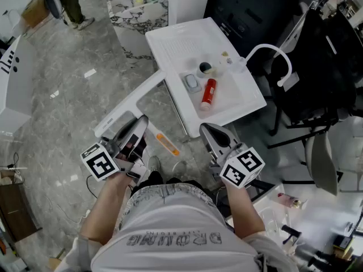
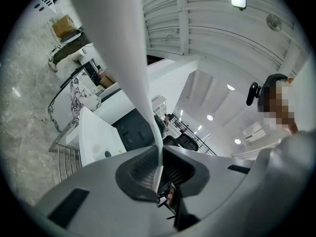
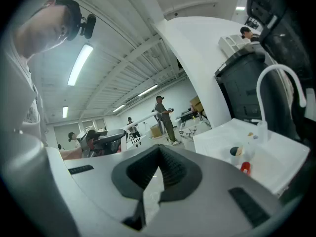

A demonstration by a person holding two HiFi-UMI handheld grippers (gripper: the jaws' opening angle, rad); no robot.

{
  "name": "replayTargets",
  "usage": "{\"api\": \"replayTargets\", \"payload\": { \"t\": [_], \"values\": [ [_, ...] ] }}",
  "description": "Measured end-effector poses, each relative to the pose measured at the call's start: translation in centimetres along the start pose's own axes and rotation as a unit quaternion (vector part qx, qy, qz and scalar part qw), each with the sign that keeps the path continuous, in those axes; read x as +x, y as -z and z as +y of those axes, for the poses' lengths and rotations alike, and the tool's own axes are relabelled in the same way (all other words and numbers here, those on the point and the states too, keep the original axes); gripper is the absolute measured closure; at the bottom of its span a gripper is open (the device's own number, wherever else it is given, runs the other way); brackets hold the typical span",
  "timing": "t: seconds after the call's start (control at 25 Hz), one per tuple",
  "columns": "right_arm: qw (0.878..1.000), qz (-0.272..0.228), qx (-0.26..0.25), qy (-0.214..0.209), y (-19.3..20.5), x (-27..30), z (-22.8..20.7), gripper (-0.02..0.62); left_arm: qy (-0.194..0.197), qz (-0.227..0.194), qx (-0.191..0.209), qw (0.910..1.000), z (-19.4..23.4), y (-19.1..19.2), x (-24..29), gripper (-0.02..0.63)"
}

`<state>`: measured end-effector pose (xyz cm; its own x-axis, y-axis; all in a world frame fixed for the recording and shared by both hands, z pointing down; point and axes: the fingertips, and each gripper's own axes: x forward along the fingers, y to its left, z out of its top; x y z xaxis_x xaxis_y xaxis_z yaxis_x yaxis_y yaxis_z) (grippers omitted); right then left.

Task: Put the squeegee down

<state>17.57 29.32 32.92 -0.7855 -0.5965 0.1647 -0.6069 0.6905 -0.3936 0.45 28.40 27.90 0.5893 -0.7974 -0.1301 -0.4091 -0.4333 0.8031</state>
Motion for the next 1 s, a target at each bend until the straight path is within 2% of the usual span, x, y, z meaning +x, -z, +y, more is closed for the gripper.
{"api": "replayTargets", "payload": {
  "t": [1.0],
  "values": [
    [1.000,0.001,0.009,-0.001,0.7,-1.2,-0.5,0.589,-0.009,-0.001,-0.008,0.9999,-0.2,1.9,0.0,0.560]
  ]
}}
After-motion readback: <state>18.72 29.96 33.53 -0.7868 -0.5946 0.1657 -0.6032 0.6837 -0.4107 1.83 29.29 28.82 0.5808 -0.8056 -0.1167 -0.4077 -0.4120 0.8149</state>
